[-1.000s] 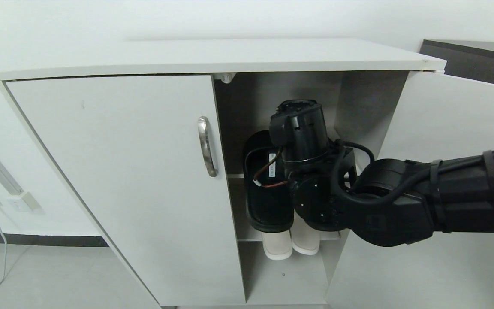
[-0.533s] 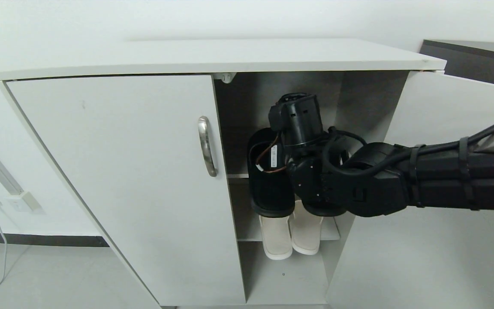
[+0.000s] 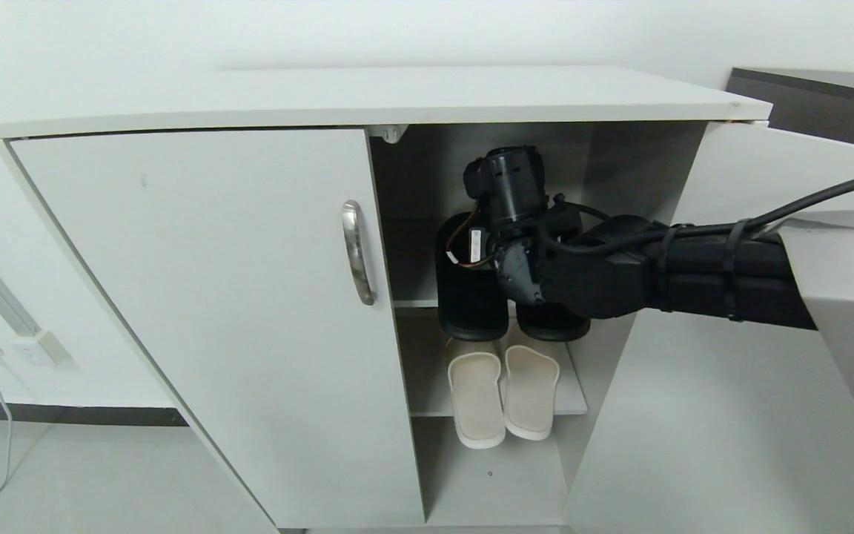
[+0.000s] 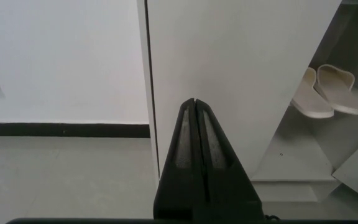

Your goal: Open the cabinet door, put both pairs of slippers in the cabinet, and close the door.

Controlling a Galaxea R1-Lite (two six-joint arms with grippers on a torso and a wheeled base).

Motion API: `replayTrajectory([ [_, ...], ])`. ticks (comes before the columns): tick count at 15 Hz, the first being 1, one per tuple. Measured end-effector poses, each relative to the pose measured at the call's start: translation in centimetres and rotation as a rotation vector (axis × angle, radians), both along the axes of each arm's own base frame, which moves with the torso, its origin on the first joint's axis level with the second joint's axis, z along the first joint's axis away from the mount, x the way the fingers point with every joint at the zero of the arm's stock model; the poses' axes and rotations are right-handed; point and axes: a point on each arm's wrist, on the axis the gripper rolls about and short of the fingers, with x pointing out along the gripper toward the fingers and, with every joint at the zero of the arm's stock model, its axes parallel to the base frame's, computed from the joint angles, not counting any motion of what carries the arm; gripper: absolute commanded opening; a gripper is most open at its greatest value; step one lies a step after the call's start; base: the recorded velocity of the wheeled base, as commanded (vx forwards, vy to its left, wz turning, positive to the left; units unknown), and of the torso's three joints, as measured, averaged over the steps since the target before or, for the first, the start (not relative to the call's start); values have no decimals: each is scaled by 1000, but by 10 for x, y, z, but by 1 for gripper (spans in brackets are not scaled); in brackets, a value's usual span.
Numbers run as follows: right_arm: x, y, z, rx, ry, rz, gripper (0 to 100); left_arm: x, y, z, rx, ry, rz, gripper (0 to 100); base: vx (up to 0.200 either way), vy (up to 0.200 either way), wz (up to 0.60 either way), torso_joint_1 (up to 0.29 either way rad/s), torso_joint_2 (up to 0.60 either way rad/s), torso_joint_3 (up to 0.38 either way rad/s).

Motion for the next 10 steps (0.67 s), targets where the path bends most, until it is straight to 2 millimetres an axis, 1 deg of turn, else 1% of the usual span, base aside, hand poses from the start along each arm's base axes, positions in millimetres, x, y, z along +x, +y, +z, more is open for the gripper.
replayTrajectory([
  [3,11,-2,-8,-30,29,-11,0,0,0,0,0,0,0,0,0,0,0,0,0,0],
  [8,17,-6,-11,-41,32,-23,0,0,0,0,0,0,0,0,0,0,0,0,0,0],
  [9,17,-6,-11,-40,32,-24,100,0,0,0,0,0,0,0,0,0,0,0,0,0],
  [10,18,-7,-11,-39,32,-26,100,0,0,0,-1,0,0,0,0,0,0,0,0,0],
])
